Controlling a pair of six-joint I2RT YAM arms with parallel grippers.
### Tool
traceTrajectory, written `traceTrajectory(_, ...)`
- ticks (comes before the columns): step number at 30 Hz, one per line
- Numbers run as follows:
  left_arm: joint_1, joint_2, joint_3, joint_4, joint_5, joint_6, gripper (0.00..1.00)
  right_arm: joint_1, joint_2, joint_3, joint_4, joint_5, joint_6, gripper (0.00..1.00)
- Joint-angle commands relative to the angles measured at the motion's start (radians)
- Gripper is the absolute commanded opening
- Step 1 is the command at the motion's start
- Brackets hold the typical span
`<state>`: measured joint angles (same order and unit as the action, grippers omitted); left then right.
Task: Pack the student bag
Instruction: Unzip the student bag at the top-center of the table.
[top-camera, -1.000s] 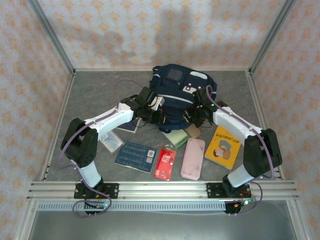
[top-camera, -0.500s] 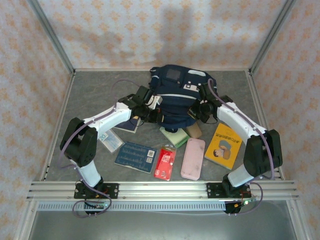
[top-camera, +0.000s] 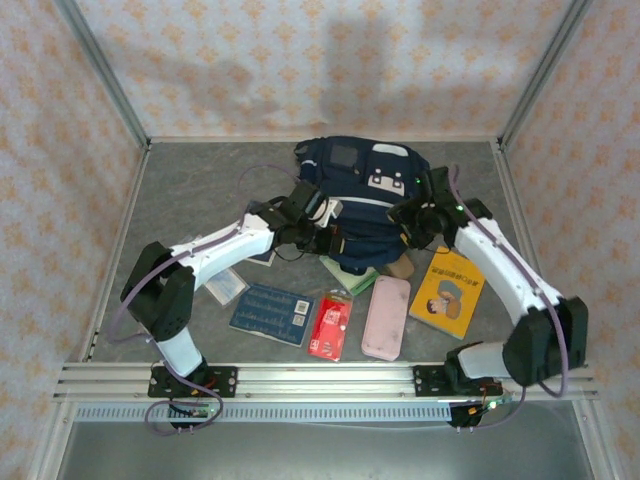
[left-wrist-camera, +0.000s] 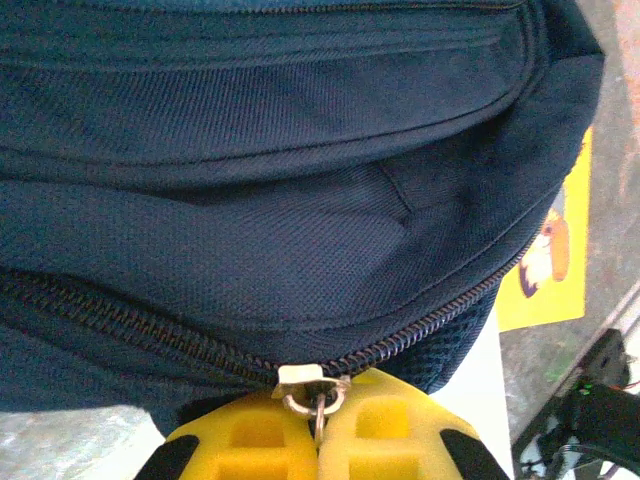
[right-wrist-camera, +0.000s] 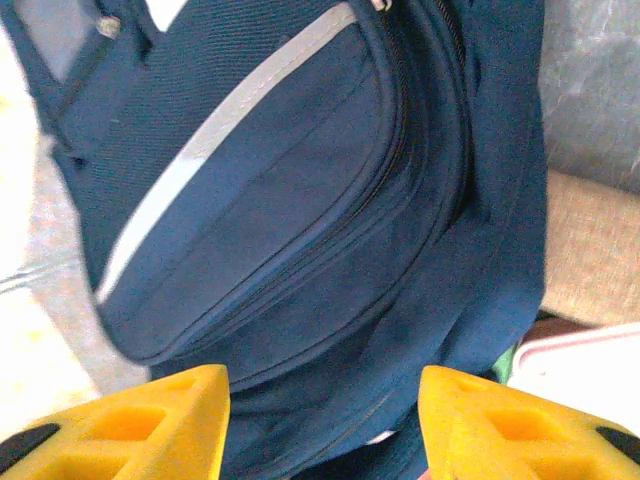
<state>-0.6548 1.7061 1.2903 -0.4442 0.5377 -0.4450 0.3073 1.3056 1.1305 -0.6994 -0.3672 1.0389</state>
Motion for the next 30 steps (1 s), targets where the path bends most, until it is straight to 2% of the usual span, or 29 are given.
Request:
traceTrajectory(1,-0.036,-0.055,0.078,0.042,-0.014,-0.027,0.00,0.028,-0.057,-0.022,0.010,-0.012,0.159,0.51)
traceTrajectory(6,-0.067,-0.035,0.112,0.033,-0.030,-0.029,0.00,0.087,-0.074,-0.041,0.012,-0.021,0.243,0.53)
traceTrajectory(11,-0.088,-0.020,0.125,0.033,-0.040,-0.031,0.00,0.134,-0.027,-0.072,0.077,-0.042,0.291,0.54)
traceTrajectory(15,-0.098,-0.018,0.132,0.024,-0.042,-0.027,0.00,0.156,0.031,-0.060,0.104,-0.039,0.293,0.50)
traceTrajectory(18,-0.098,-0.021,0.127,0.015,-0.045,-0.018,0.00,0.171,0.066,-0.049,0.094,-0.005,0.281,0.40)
traceTrajectory(24,-0.087,-0.020,0.124,-0.053,-0.074,0.046,0.00,0.160,0.091,-0.066,0.070,0.068,0.238,0.00)
traceTrajectory(30,-0.001,-0.043,0.080,-0.077,-0.060,0.057,0.00,0.124,0.107,-0.013,0.009,0.110,0.072,0.00)
